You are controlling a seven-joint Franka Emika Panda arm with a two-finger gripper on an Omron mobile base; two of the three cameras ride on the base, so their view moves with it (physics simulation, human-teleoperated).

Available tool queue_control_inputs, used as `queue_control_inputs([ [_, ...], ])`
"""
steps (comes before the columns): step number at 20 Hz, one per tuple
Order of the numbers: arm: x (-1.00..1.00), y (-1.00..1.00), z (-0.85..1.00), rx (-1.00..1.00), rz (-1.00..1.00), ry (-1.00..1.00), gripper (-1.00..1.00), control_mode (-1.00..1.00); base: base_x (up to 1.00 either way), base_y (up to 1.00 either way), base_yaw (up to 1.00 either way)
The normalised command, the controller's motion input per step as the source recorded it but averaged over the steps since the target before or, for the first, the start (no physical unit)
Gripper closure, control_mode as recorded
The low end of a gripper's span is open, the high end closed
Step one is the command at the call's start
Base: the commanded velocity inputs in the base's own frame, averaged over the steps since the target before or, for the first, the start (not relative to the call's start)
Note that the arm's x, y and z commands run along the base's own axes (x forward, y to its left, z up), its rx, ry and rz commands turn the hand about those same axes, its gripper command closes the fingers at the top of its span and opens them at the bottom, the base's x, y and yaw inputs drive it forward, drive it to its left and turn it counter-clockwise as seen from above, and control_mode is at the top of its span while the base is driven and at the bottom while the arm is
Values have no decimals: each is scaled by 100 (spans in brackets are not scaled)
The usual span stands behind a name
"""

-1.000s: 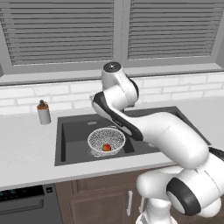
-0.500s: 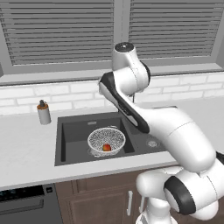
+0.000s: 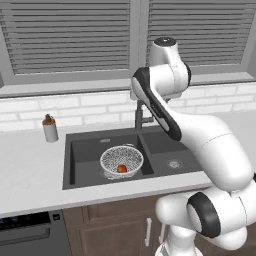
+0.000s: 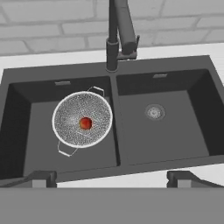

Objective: Put the colander in the sink, put the apple in the colander, and turn on the sink faucet and pour water over the colander.

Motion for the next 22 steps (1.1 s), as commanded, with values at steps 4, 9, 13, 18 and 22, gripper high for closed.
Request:
queue_control_inputs([
  [4, 0, -41, 0, 5, 1, 0, -100, -100, 0, 0, 0],
  [9, 13, -15, 0, 3, 0, 0, -100, -100, 0, 0, 0],
  [13, 31, 0, 0, 0, 0, 0, -100, -100, 0, 0, 0],
  [18, 33, 0, 0, 0, 0, 0, -100, -100, 0, 0, 0],
  [22, 31, 0, 0, 0, 0, 0, -100, -100, 0, 0, 0],
])
